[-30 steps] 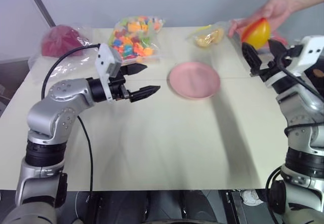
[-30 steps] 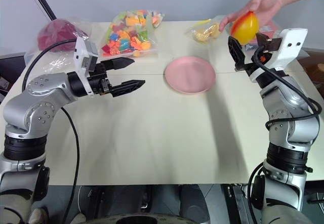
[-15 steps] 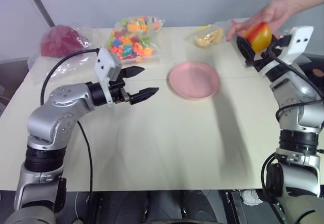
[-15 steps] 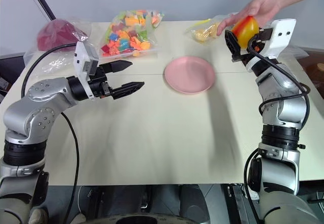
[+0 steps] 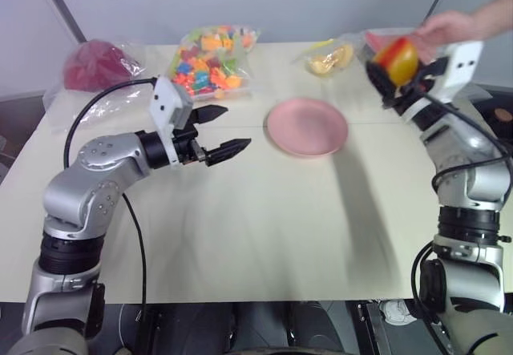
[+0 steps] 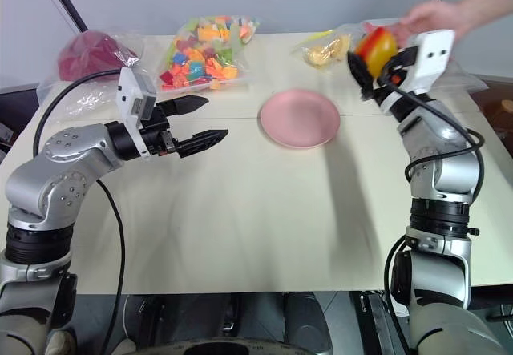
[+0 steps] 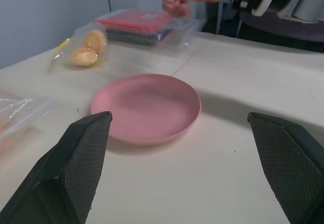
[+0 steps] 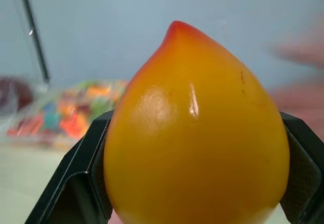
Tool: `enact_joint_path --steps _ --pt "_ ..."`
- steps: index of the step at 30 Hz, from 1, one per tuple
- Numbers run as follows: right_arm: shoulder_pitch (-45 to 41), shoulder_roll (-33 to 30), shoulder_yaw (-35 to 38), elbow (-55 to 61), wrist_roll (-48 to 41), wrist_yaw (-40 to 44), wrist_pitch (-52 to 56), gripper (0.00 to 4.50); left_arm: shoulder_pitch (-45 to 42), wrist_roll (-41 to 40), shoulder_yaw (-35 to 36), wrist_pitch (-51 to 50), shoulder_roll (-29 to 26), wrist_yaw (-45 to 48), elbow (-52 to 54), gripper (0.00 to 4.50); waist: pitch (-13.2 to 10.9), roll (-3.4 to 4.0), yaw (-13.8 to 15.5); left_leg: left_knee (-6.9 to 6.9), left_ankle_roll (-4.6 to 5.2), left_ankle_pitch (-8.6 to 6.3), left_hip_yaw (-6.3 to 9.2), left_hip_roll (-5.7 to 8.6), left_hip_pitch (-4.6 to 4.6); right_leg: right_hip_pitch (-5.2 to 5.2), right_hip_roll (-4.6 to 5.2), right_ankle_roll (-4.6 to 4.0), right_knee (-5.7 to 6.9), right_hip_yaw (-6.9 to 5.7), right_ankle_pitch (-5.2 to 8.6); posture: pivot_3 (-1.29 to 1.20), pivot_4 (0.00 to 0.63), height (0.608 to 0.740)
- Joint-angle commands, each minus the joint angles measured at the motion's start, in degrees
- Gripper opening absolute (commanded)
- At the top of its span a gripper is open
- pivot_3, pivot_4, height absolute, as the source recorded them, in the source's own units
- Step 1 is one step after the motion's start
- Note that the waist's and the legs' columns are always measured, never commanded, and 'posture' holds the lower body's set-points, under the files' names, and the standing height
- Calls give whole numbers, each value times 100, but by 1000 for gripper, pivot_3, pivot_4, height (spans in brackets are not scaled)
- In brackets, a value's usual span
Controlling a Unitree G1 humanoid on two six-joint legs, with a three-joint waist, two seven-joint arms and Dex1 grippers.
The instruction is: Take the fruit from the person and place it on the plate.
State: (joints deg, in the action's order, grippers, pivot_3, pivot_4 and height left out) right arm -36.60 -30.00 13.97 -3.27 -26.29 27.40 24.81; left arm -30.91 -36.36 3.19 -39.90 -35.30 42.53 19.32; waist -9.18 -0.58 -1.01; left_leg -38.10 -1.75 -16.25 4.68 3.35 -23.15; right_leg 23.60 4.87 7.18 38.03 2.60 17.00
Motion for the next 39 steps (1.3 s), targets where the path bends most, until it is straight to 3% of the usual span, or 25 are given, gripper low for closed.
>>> enact_joint_path --steps 1,7,15,17,18,22,31,39 --pt "250 307 -361 356 -312 377 324 3242 93 96 58 136 -90 41 125 4500 0 0 -18 0 0 0 0 0 0 0 0 0 0 0 0 0 150 740" --pt "-11 747 -821 -657 339 236 -204 3242 408 394 -90 100 -233 -61 213 4500 -1 2 -11 -1 -1 1 -1 2 -5 7 2 0 3 1 0 0 150 740" --pt "-445 963 -879 -1748 725 416 -890 3242 697 443 44 135 -200 -238 351 4500 -2 2 2 0 -4 2 0 4 -8 11 4 -1 2 0 0 0 150 740" --pt "-498 975 -854 -1912 765 445 -978 4264 722 422 86 126 -183 -283 398 4500 -1 2 -13 1 -4 2 0 3 -8 12 4 0 3 0 0 0 150 740" --pt "-521 972 -846 -1979 785 462 -1019 4470 732 409 108 119 -173 -309 419 4500 -1 2 -15 1 -4 2 0 3 -8 12 3 0 3 0 0 0 150 740" --pt "-591 967 -817 -2159 833 475 -1167 4470 774 384 130 112 -159 -358 474 4500 -2 2 -18 1 -4 2 0 2 -8 13 2 0 3 0 0 0 150 740" --pt "-841 826 -552 -1419 578 351 -975 4470 744 510 268 280 -1 -558 288 4500 -2 3 -12 1 -4 2 0 3 -11 15 4 0 3 0 0 0 150 740" --pt "-353 109 -252 -201 542 366 -440 4470 754 866 624 728 295 -1189 -132 4500 -2 3 21 1 -4 2 0 3 -14 16 5 0 2 -1 0 0 150 740"
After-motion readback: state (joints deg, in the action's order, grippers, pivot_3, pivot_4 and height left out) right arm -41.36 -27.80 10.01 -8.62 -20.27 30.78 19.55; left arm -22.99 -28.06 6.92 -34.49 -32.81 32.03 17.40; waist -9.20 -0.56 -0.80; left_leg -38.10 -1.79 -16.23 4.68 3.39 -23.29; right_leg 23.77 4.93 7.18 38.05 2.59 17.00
